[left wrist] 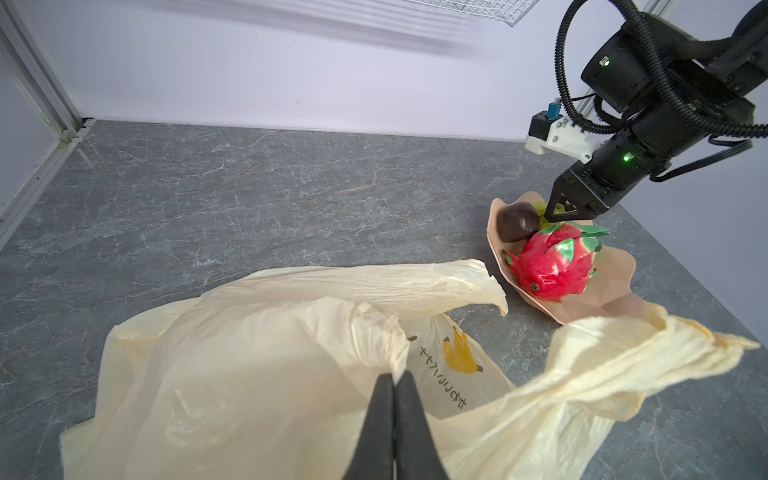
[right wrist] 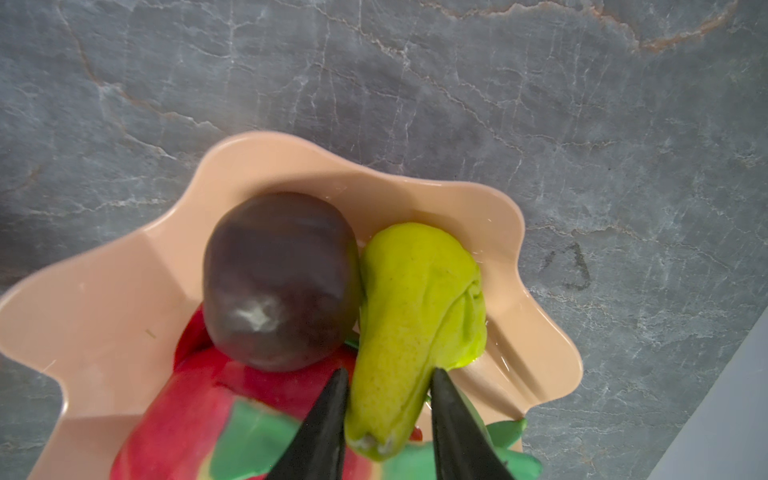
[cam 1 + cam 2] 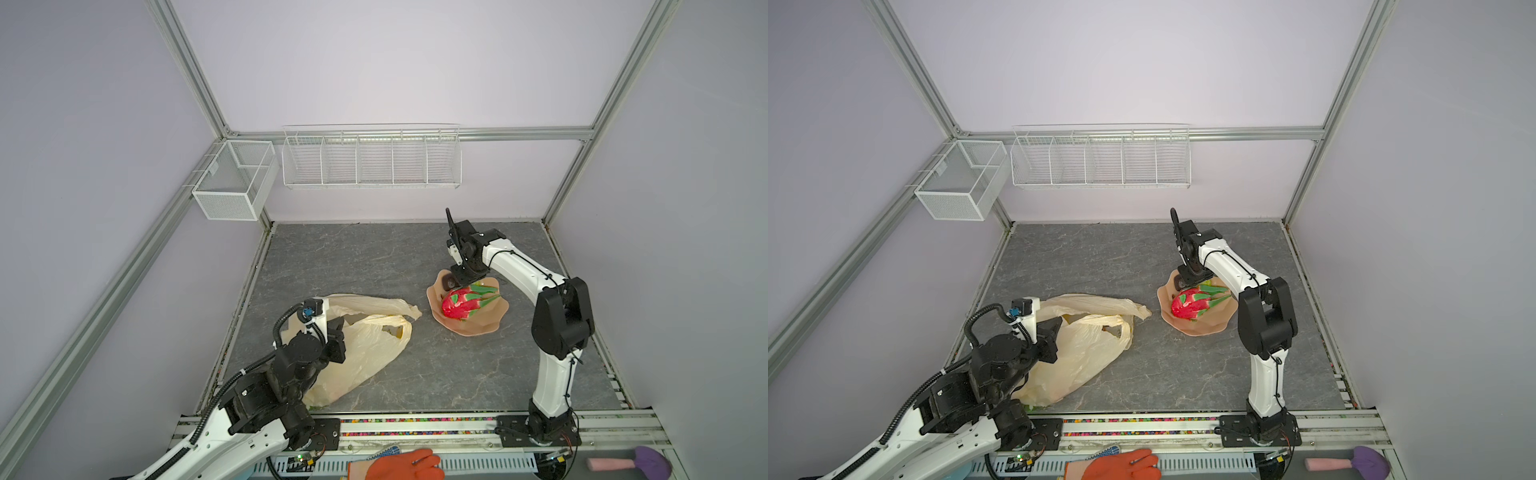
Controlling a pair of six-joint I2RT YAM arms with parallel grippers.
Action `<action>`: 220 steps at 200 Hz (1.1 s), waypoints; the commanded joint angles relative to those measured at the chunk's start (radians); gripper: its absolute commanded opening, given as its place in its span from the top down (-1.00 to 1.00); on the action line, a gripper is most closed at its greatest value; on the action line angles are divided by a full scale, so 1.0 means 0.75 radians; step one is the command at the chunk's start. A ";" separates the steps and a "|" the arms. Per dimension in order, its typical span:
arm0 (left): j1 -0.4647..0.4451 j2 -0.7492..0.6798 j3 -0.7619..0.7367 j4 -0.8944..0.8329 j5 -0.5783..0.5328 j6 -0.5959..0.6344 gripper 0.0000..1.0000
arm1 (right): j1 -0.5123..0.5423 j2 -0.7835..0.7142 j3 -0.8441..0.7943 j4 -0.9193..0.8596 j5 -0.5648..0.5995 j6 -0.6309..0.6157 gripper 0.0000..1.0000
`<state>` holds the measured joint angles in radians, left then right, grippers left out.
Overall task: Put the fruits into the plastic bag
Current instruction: 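Lower the right gripper and close it on the green pear, then lift the green pear and carry it over the cream bag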
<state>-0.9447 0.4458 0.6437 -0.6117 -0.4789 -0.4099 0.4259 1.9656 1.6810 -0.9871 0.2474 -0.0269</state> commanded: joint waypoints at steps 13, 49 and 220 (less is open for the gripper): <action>0.000 0.001 0.029 -0.019 -0.028 -0.012 1.00 | -0.007 0.008 -0.008 -0.029 0.032 -0.019 0.44; 0.000 0.001 0.030 -0.019 -0.028 -0.010 1.00 | -0.004 -0.028 -0.012 -0.065 0.073 -0.016 0.61; 0.001 0.011 0.023 0.032 0.029 0.021 1.00 | 0.001 -0.548 -0.069 0.027 -0.527 0.190 0.80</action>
<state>-0.9447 0.4526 0.6437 -0.6041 -0.4690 -0.4065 0.4263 1.5879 1.6783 -1.0821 0.1558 0.0315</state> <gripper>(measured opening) 0.047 0.155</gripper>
